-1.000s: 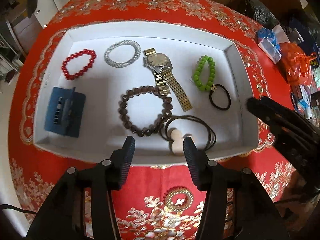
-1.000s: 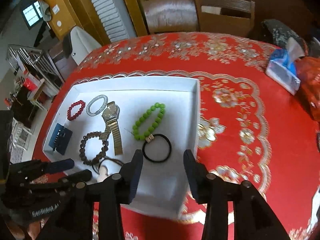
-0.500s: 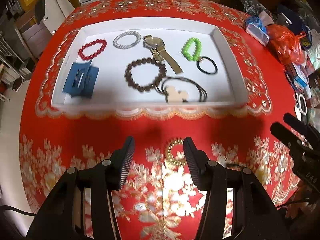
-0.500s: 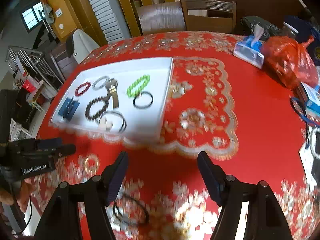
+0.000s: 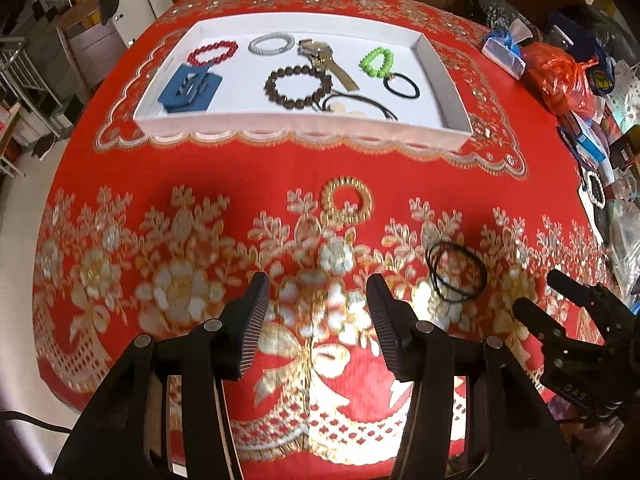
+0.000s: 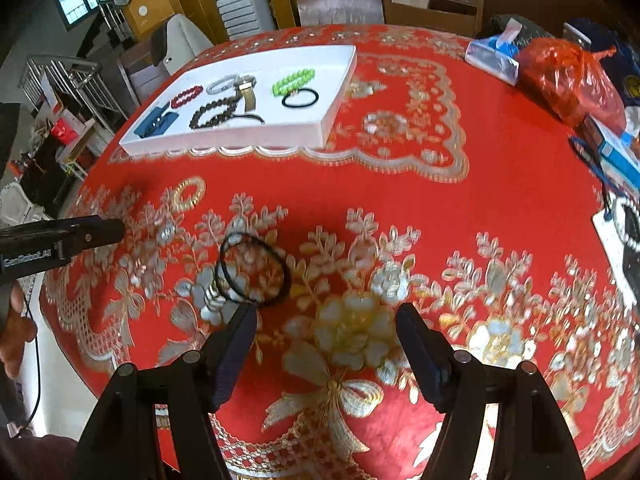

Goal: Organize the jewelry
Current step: 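Open both grippers and withdraw them toward the gold spiral hair tie, then grasp the gold spiral hair tie with left gripper while right grasps black hair ties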

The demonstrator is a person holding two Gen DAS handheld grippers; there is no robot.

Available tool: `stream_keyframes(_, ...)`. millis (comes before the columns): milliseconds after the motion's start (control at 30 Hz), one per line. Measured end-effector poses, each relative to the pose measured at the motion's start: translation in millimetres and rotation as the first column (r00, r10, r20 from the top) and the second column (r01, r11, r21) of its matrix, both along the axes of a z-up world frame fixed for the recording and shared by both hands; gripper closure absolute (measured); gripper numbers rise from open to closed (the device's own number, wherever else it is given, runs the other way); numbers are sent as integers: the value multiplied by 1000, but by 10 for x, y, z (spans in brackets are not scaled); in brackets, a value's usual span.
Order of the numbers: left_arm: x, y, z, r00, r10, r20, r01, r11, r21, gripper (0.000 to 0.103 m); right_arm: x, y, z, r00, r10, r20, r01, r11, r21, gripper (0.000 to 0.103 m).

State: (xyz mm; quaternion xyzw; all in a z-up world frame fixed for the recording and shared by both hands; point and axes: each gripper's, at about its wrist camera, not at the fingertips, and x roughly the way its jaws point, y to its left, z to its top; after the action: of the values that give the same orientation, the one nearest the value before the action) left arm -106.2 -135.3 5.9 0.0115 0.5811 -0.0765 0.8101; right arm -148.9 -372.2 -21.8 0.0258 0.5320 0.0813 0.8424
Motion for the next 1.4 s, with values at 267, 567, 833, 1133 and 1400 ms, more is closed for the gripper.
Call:
stream_keyframes(267,-75,130,-132,998,54,-41,-56,998,-33,53,96,118,-121,1000,16,2,-16,1000,0,33)
stream_keyframes(567,215,240,-125,993,103,-55,-107,991,-81,53,286,274,-141,1000,28,6,-28,1000,-3,33)
stream_keyframes(833,538,165,-214,993,94,-67,-98,994,-54,53,340,340,-171,1000,28,11,-28,999,-32,46)
stream_keyframes(1133,779,-34,-403,997,31,-66,-30,999,25,53,342,381,-261,999,45,6,-44,991,-123,62)
stream_keyframes(1400,823,-184,-456,999,-42,-17,43,997,70,85,327,333,-252,998,54,26,-50,990,-132,100)
